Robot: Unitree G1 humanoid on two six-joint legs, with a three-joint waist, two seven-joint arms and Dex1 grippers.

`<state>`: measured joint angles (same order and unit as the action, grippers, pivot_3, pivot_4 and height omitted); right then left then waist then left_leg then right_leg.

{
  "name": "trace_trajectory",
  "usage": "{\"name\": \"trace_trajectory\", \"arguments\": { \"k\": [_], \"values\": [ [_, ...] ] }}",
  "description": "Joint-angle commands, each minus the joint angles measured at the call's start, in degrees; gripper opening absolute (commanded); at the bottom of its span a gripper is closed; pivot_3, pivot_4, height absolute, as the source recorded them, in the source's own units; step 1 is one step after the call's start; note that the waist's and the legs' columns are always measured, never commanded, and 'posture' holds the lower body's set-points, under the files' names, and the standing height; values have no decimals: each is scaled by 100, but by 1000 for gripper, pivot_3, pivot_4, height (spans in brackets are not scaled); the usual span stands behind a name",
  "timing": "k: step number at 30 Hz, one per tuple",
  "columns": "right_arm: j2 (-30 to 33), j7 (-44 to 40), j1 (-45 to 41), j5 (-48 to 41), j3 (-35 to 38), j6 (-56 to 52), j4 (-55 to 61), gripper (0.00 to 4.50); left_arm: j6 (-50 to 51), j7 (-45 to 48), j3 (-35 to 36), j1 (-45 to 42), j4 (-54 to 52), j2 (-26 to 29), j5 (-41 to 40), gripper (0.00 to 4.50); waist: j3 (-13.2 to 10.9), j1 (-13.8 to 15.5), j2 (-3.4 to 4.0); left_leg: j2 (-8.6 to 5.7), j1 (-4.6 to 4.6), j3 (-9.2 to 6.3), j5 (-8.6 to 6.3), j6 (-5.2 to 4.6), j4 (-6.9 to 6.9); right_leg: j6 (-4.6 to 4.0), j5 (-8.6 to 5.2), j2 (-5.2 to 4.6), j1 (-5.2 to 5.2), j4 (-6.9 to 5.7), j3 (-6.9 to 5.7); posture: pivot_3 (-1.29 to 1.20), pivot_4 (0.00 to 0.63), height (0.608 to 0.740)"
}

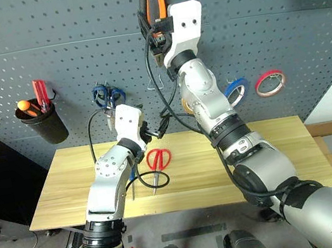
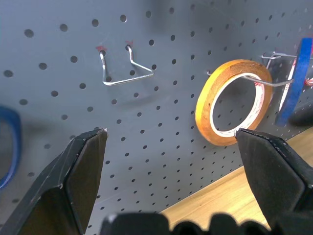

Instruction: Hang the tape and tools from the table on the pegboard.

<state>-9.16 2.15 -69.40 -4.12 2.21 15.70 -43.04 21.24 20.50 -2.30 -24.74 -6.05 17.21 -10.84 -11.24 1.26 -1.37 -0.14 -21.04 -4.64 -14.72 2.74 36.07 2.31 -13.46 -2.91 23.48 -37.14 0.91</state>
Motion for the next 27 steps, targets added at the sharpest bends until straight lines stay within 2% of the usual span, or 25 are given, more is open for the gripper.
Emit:
{"name": "trace_trajectory", "arguments": {
  "k": [1,13,19,24,27],
  "values": [
    [-288,88,-186,-72,15,222,135,2743,54,-22,87,-183,-31,-21,10,4500,-101,0,-3,0,-3,-2,0,0,0,0,0,-1,2,0,-1,218,257,740],
    [-372,234,-285,-137,12,593,-453,2743,653,126,298,196,-619,403,-105,4500,-512,6,-14,-6,-4,-12,23,-28,4,2,-1,-11,7,-21,-8,270,331,740],
    [-671,436,152,134,-337,972,-538,2743,923,83,428,391,-979,452,-115,4500,-587,21,-13,-10,-7,-26,45,-28,4,14,-9,-14,22,-55,-14,299,324,740],
    [-650,499,227,175,-510,1084,-686,2743,1082,76,514,585,-1230,473,-119,4500,-589,21,-16,-11,-74,-24,50,-19,2,-8,-1,-16,94,-73,-13,301,326,740],
    [-616,521,241,198,-584,1149,-697,2743,1138,63,535,647,-1318,454,-112,4500,-604,20,-21,-12,-81,-20,49,-17,1,-8,-1,-20,102,-72,-12,301,322,740]
  ]
}}
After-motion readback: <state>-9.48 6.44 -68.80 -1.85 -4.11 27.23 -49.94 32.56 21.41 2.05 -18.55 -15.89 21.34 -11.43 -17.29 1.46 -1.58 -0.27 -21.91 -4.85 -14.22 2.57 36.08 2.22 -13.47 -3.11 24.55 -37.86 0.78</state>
